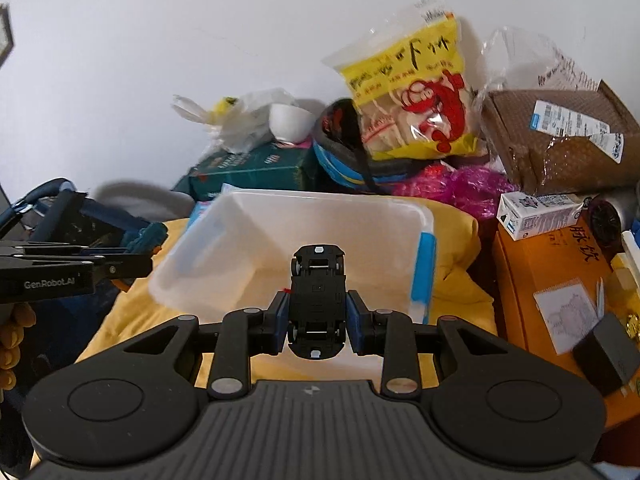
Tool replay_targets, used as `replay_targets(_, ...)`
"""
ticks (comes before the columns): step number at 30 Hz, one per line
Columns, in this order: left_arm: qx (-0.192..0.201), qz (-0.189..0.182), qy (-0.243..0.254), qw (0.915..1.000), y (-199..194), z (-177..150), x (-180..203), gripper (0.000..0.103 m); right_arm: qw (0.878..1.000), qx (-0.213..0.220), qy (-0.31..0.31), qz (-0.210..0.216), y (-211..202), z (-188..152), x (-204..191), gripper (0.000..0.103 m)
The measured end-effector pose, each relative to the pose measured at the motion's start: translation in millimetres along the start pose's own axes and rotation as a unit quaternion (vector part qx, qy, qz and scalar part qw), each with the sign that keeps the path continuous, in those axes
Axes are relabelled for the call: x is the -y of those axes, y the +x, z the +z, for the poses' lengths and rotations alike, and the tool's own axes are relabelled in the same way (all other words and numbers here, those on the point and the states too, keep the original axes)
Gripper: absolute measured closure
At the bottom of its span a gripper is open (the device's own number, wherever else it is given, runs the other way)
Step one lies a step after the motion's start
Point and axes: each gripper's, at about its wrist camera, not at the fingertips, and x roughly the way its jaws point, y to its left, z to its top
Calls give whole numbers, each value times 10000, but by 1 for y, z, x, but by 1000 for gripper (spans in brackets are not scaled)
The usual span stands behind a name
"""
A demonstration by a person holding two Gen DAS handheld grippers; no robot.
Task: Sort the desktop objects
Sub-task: 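Carry the teal figure and black car into the white bin and release, then grasp the yellow brick with the left tool while the right tool grasps the blue brick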
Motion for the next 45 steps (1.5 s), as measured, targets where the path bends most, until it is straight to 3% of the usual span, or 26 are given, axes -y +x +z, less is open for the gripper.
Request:
replay_targets(6, -118, 52, 87, 9999, 21, 19, 5, 73, 9995, -272, 12, -130, 29, 16, 9, 68)
replay_targets(7, -163, 48, 58, 9998, 25, 21, 5, 67, 9995, -261, -21, -172, 32, 18, 9, 67)
replay_targets(8, -176, 43, 27, 9998, 26, 22, 4, 63, 9995, -240, -52, -201, 33, 20, 8, 56)
replay_targets(9, -139, 45, 12, 9999, 26, 21, 4, 55, 9995, -213, -66, -229, 34, 21, 9, 53)
replay_targets(13, -49, 118, 141, 9998, 21, 8, -3, 54, 9998, -89, -66, -144, 27, 15, 11, 54)
replay_targets(16, 72, 77, 290, 9995, 5, -19, -11, 53, 9998, 86, -175, -8, 9, -2, 3, 54)
replay_targets(19, 98, 162, 466, 9987, -12, -63, -20, 53, 9996, 122, -148, 188, -11, -41, -3, 54)
replay_targets(25, -352, 260, 314, 9985, -24, -162, -40, 53, 9973, -691, -207, 136, -7, -154, -16, 55)
replay_targets(27, -594, 298, 320, 9973, -21, -184, -42, 53, 9952, -911, -339, 139, -1, -178, -22, 55)
replay_targets(32, -893, 307, 419, 9946, -12, -214, -40, 53, 9918, -1035, -753, 45, 13, -194, -33, 55)
replay_targets(36, -931, 309, 509, 9939, -3, -217, -37, 53, 9903, -1066, -894, 19, 22, -193, -35, 55)
replay_targets(38, -965, 329, 518, 9934, 1, -218, -35, 53, 9892, -1071, -999, 50, 23, -195, -37, 61)
replay_targets(41, -938, 172, 518, 9941, 5, -218, -34, 56, 9887, -1144, -967, 113, 25, -197, -35, 65)
replay_targets(43, -984, 96, 563, 9935, 7, -220, -35, 77, 9890, -1142, -928, 164, 22, -198, -33, 65)
replay_targets(45, -957, 87, 525, 9940, 6, -222, -36, 77, 9897, -1124, -872, 185, 18, -199, -31, 65)
